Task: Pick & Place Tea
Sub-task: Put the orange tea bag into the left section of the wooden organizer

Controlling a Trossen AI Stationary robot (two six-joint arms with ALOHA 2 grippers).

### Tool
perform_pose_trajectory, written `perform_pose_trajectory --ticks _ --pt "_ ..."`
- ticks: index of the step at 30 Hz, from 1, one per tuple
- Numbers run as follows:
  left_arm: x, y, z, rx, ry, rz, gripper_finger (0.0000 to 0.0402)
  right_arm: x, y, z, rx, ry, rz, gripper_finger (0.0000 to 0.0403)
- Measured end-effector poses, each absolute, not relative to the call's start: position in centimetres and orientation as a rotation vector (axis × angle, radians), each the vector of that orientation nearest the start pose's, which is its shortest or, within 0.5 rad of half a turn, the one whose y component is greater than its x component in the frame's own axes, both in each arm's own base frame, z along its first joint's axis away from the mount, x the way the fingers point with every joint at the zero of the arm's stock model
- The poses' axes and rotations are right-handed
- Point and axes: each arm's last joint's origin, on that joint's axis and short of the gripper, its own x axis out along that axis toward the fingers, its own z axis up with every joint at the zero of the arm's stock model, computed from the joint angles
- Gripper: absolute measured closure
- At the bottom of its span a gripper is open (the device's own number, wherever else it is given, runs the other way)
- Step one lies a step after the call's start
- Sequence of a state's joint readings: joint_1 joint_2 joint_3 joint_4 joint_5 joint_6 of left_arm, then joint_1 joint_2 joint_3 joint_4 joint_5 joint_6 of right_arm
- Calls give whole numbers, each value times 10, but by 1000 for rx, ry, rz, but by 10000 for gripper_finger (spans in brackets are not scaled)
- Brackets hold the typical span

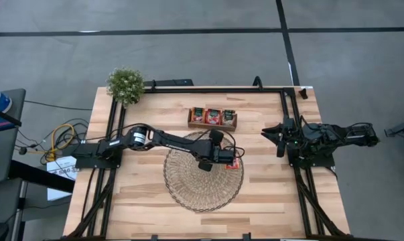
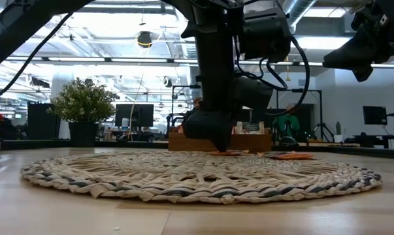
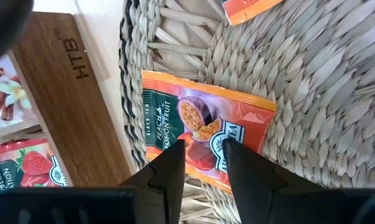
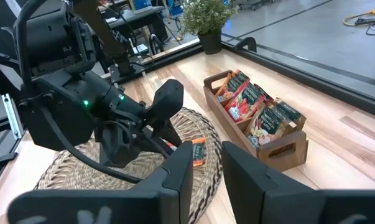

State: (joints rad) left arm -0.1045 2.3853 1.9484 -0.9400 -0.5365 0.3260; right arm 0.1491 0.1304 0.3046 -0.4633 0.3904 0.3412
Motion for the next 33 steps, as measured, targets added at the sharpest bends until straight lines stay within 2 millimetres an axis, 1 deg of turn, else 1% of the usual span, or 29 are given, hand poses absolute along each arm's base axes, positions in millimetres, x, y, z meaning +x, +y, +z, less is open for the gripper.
perform_pose_trajectory --ticks 3,6,10,13,14,16,19,21,25,30,33 --pt "474 -36 149 706 1389 135 292 80 1 212 260 235 -284 326" --pt "475 -36 163 703 1401 135 292 81 1 213 260 234 -284 326" --pt "480 -36 204 647 1354 182 292 81 1 213 262 228 -283 326" --pt "479 -37 239 551 1310 202 292 81 1 214 296 211 -285 326" --pt "477 -37 251 498 1306 202 292 81 1 215 308 202 -283 326" --pt "468 -34 267 356 1287 181 292 82 2 216 318 194 -264 326" --pt "451 -29 281 123 1338 113 292 82 2 217 321 194 -245 326" --pt "442 -24 286 19 1393 128 292 82 3 216 321 199 -236 326" --pt "423 -17 300 -29 1473 209 292 89 4 215 316 229 -228 326" --pt "411 -15 326 -61 1392 249 292 104 7 212 306 303 -200 326" --pt "402 -11 339 -68 1347 320 292 115 9 213 290 370 -208 326"
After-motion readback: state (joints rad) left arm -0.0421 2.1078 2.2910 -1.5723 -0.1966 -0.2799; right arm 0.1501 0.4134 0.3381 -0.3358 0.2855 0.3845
